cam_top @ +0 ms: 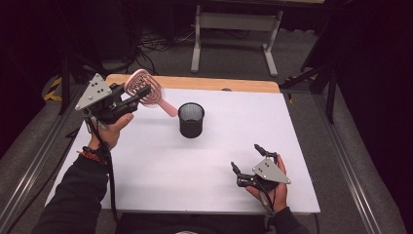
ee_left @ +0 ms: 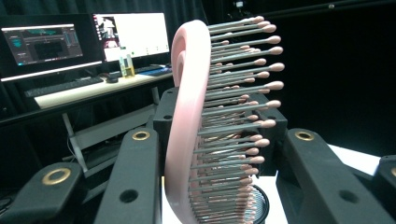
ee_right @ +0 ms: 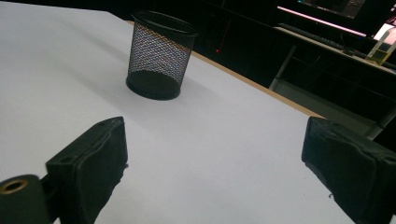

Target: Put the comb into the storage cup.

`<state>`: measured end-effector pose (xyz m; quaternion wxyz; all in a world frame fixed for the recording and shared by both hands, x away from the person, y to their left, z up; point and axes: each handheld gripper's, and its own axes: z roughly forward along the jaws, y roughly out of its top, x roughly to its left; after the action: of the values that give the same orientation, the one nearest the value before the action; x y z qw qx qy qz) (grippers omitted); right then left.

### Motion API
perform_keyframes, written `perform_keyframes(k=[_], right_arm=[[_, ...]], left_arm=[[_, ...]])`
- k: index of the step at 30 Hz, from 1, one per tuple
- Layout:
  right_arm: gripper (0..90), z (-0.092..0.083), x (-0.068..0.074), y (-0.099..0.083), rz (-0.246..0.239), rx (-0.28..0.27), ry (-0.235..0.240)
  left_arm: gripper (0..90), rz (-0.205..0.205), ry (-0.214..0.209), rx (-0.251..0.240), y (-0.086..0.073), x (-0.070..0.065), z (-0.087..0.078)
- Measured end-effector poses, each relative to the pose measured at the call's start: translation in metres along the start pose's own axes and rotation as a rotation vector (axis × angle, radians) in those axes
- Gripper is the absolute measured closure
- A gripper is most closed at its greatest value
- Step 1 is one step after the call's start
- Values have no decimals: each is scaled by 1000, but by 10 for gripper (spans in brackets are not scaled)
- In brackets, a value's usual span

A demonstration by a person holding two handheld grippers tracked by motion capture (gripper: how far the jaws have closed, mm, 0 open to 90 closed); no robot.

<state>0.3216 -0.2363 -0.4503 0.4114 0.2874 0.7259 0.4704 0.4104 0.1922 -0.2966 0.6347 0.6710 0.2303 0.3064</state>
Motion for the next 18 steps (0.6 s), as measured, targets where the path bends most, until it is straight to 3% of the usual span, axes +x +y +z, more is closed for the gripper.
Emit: perform_keyframes(k=[18], right_arm=[[80,0,1,0,-11,-4,-2]], left_arm=[[630,-12,-14,-16,9,-4,29]])
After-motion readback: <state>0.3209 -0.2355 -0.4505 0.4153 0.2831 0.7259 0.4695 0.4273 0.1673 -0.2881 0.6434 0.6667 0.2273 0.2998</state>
